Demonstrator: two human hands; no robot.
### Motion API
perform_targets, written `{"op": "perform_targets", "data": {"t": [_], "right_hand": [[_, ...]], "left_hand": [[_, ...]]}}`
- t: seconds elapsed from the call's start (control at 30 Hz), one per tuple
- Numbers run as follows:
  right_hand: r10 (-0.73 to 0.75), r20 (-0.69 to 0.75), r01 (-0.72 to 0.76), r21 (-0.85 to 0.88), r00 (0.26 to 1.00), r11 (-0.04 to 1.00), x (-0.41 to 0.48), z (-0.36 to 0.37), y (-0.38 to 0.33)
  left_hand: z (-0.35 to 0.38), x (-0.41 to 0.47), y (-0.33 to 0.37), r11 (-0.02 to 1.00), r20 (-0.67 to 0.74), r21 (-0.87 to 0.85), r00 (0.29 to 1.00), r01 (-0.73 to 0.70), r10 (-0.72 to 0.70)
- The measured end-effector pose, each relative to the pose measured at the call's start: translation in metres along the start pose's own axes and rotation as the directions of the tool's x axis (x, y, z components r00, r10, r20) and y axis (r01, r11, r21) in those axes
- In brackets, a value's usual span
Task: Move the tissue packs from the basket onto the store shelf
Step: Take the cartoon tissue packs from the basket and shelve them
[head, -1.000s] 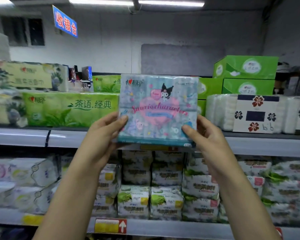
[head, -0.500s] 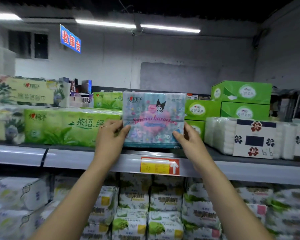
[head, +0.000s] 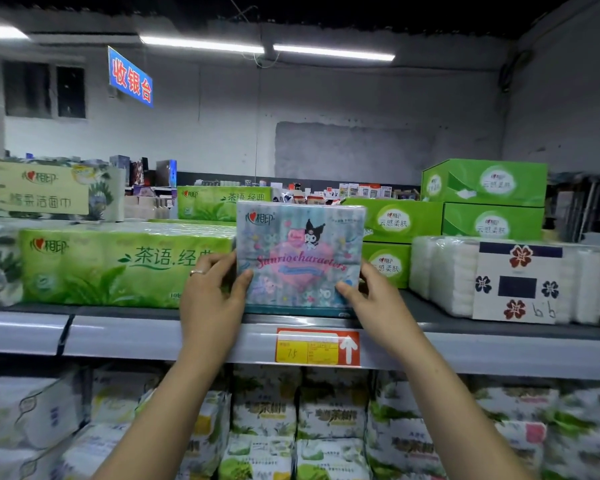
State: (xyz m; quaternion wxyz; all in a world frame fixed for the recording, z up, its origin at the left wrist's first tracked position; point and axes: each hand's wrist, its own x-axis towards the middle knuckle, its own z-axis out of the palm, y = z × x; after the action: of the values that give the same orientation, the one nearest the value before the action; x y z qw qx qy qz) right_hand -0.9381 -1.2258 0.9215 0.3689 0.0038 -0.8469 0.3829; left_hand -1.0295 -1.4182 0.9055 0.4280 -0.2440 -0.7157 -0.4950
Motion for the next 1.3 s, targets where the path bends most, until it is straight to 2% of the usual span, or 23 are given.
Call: {"op": "perform_targets", "data": {"t": [0.23, 0.4, 0.67, 0.97, 1.3], "right_hand": [[-0.047, -0.002, 0.047, -0.083, 0.999, 0.995, 0.002, 0.0, 0.0], [-0.017, -0.017, 0.016, -0.075, 1.0, 0.997, 0.002, 0.002, 0.001], [0.015, -0.143, -0.038, -0.156, 0.99, 0.987, -0.002, 0.005, 0.002], [0.091, -0.093, -0.089, 0.032, 0.992, 0.996, -0.004, -0.001, 0.0], [0.052, -0.12, -0.045, 0.06, 0.991, 0.997, -0.005, 0.0, 0.005]], "left_hand": [[0.001, -0.005, -0.002, 0.999, -0.017, -0.026, 0.999, 0.043, -0.043], [0.002, -0.007, -0.001, 0.998, -0.019, -0.044, 0.998, 0.055, -0.056], [0.0, -0.011, -0.008, 0.994, -0.024, -0.093, 0.998, 0.049, -0.051], [0.001, -0.014, -0.005, 0.994, -0.143, -0.105, 0.989, 0.026, -0.041], [0.003, -0.014, -0.011, 1.0, -0.118, -0.019, 0.993, -0.021, 0.019]]}}
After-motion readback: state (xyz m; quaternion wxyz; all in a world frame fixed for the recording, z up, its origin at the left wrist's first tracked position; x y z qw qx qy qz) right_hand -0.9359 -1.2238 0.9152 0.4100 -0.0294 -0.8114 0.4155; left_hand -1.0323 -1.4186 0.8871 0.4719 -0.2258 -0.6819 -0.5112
